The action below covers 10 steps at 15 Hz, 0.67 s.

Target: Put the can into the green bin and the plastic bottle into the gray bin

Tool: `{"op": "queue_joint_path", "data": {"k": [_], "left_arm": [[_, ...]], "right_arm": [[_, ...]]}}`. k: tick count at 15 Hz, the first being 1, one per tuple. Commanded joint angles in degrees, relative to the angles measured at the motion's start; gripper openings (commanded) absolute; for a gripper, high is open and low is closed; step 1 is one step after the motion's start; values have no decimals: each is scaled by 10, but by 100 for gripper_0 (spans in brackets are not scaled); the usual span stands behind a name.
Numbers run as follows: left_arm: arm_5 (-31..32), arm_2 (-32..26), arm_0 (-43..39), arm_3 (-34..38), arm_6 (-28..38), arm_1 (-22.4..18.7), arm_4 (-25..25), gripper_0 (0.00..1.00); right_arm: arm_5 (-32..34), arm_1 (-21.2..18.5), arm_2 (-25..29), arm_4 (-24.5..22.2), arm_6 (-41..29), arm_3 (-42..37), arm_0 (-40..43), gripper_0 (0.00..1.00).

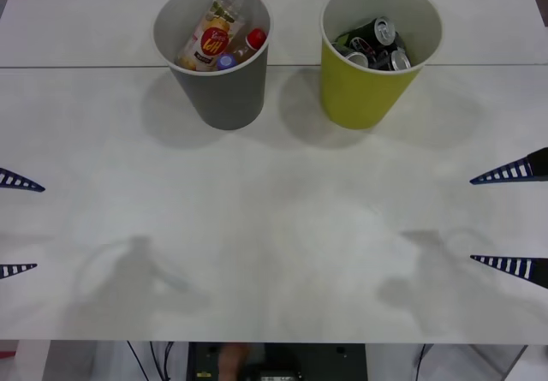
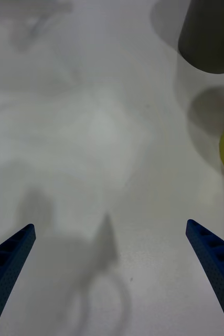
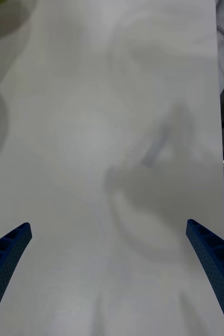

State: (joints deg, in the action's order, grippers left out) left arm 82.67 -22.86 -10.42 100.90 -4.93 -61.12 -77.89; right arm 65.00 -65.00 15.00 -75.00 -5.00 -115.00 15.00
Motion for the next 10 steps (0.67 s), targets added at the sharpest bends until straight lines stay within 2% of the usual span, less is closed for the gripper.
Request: {"op": "queue_joint_path", "data": {"k": [1,10], "left_arm": [[-1,-4,-10,9,-5,6,0,100],[-6,-3,-8,15,-10,6,-23,100]], "right_arm": [[0,0,0,0,0,0,0,100],[0,0,0,0,0,0,0,100]]}}
